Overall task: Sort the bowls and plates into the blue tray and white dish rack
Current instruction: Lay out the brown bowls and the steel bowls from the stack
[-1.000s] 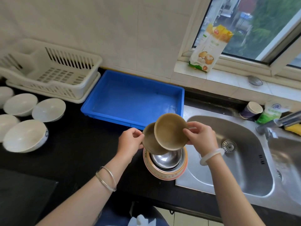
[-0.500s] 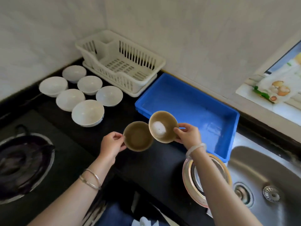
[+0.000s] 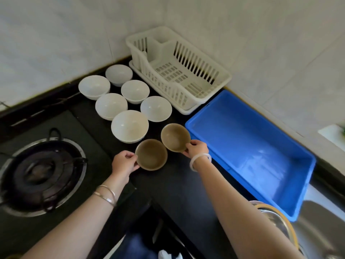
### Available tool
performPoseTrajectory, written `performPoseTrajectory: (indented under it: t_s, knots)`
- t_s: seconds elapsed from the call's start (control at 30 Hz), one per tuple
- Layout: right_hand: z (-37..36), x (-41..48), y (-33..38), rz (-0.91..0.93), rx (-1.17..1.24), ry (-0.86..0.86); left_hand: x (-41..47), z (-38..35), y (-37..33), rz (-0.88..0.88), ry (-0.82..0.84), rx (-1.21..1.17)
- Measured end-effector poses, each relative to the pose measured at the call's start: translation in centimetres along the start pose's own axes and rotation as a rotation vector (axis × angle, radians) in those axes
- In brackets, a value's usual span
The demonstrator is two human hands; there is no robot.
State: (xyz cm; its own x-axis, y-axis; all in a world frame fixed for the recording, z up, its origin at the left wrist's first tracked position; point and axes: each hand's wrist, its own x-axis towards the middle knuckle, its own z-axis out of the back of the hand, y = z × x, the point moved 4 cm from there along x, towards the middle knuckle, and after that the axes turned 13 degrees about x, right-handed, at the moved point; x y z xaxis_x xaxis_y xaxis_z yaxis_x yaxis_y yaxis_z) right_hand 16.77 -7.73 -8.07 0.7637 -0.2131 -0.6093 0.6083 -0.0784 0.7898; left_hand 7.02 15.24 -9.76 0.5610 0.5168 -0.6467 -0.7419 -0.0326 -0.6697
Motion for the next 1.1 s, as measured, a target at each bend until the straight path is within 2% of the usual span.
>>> performPoseTrajectory:
  t_s: [0.33,0.77,1.1]
  knots:
    - [-2.0,2.3,-1.4,-0.164,0.055,-0.030,1.3,0.4,0.7,0.014,-0.011,0.007]
    - [-3.3,2.6,-1.0,-0.154,0.063,0.034,0.6,-0.1,0.3,0.032,-0.051,-0.030]
    - [-3.2,1.4,-0.9,-0.237,0.166,0.089,0.2,0.0,0.0,0.025,-0.072,-0.057]
